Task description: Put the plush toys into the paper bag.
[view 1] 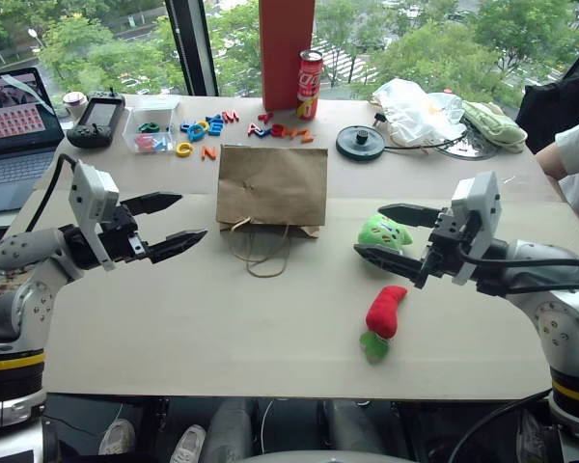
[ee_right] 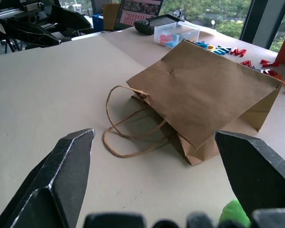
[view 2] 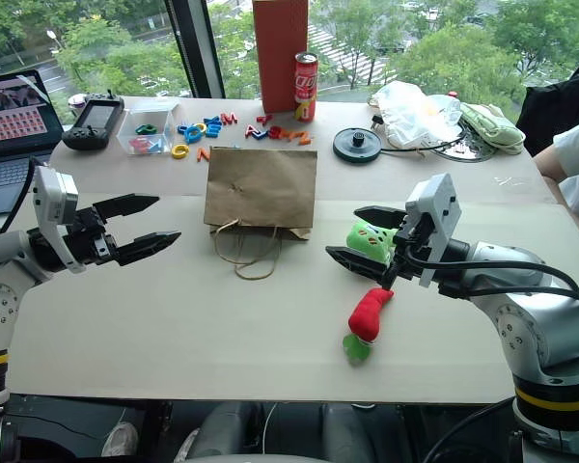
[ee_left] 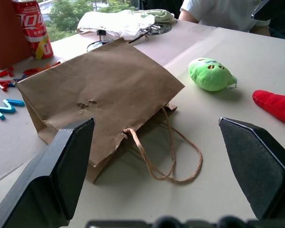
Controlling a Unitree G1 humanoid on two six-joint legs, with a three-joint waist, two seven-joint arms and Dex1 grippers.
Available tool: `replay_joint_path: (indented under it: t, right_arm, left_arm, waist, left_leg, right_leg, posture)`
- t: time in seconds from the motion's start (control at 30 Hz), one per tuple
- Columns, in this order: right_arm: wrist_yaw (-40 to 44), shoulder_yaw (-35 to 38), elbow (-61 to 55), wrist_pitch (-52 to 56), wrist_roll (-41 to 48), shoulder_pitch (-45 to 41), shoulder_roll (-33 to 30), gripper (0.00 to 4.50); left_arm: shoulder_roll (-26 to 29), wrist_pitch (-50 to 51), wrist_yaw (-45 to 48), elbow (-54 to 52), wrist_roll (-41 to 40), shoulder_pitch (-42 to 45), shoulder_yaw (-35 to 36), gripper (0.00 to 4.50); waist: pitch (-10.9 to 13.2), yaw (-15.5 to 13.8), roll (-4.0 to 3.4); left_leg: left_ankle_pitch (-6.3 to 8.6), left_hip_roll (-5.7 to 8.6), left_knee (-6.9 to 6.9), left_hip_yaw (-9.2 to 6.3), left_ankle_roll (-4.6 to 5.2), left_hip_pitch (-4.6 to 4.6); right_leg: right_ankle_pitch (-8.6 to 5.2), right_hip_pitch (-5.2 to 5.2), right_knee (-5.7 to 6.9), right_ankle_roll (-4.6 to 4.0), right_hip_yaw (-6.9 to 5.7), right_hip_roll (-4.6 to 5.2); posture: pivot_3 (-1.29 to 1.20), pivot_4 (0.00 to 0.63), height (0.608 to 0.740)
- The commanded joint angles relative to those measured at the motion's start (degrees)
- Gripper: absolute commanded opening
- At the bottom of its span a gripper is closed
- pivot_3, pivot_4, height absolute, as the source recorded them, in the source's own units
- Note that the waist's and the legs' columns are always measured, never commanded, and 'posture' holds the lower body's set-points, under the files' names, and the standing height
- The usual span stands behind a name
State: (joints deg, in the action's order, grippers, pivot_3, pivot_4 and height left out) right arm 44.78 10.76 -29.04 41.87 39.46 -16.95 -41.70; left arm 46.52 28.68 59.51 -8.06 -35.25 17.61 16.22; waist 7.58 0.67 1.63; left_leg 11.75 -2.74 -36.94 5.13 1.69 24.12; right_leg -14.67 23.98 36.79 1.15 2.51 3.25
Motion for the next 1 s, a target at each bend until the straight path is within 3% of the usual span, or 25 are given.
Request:
replay_joint_path:
  t: [0.03, 0.17, 0.47, 0.73, 1.0]
  right_arm:
    - [-0.6, 0.6, -2.1, -0.7, 0.4, 0.7, -0.4, 4.47]
    - [-1.6, 0.4, -3.9, -0.3, 0.3, 2.5, -0.7, 4.47]
    - [-5.0, 0.6, -7.1, 0.7, 1.2, 3.7, -0.6, 4.47]
    - [-10.1, 2.1, -11.2, 2.5, 2.5, 6.2, 0.4, 4.47]
    - [-13.7, 2.6, -12.9, 2.8, 3.6, 8.0, 0.5, 4.47]
  left_arm:
    - [0.4, -4.0, 1.4, 1.9, 2.2, 2.1, -1.2, 4.5]
    - [1.4, -25.1, 5.6, 17.6, 18.3, 7.4, -11.2, 4.5]
    - [-4.9, -66.7, -8.1, 53.4, 44.1, 27.7, -25.1, 4.5]
    - [-13.3, -80.2, -20.0, 67.8, 54.7, 35.5, -32.3, 4.5]
    - [-15.4, -84.3, -16.1, 71.2, 50.2, 36.9, -31.0, 4.5]
  waist:
    - [0.0, 0.0, 0.0]
    - [0.0, -0.6, -0.01]
    - [0.0, -1.4, 0.01]
    - [0.0, -1.2, 0.02]
    - [0.0, -1.1, 0.03]
  left_leg:
    - [0.0, 0.0, 0.0, 0.0, 0.0, 0.0]
    - [0.0, 0.12, 0.0, 0.08, 0.0, -0.04]
    - [0.03, 0.15, -0.03, 0.3, 0.06, 0.17]
    - [0.08, 0.19, -0.05, 0.27, 0.13, 0.21]
    - [0.07, 0.18, -0.11, 0.15, 0.14, 0.17]
  right_leg:
    - [0.0, 0.0, 0.0, 0.0, 0.0, 0.0]
    - [0.0, -0.05, 0.0, -0.01, -0.04, -0.01]
    - [0.03, 0.06, -0.1, -0.03, -0.06, 0.04]
    - [0.04, 0.06, -0.08, 0.01, -0.1, 0.08]
    - [0.04, 0.05, -0.02, 0.01, -0.08, 0.05]
  posture:
    - [0.0, 0.15, 0.739]
    - [0.0, 0.15, 0.739]
    - [0.0, 0.15, 0.739]
    - [0.0, 0.15, 0.739]
    - [0.0, 0.15, 0.739]
